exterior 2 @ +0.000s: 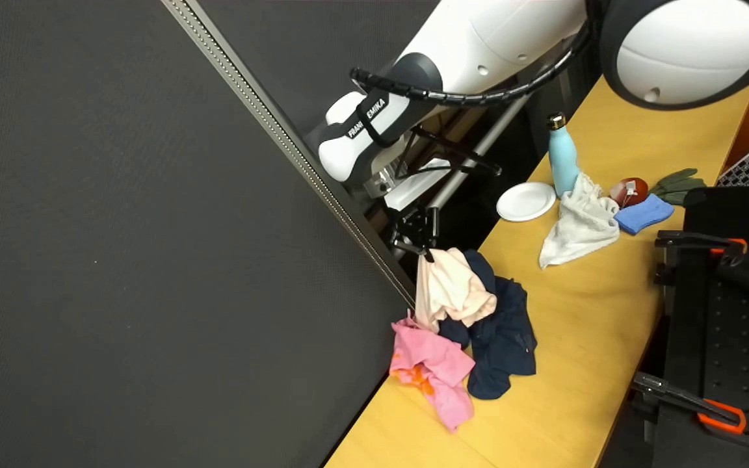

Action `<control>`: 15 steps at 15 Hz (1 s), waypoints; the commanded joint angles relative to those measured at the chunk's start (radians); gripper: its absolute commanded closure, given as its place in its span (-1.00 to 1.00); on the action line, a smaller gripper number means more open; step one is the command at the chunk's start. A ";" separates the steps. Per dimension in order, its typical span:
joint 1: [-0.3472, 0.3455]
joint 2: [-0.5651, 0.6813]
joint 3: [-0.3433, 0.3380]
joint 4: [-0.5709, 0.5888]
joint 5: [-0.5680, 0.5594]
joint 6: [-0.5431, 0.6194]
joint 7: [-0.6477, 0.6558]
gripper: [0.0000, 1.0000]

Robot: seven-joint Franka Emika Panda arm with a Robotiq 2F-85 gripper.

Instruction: Remove the cream colored shirt from the pile

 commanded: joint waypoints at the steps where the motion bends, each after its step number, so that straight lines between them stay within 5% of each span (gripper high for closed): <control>1: 0.038 -0.182 -0.032 -0.243 -0.012 0.075 0.045 0.96; 4: 0.015 -0.290 0.026 -0.376 -0.030 0.178 0.009 0.96; 15: -0.057 -0.705 0.266 -0.878 0.128 0.495 -0.458 0.96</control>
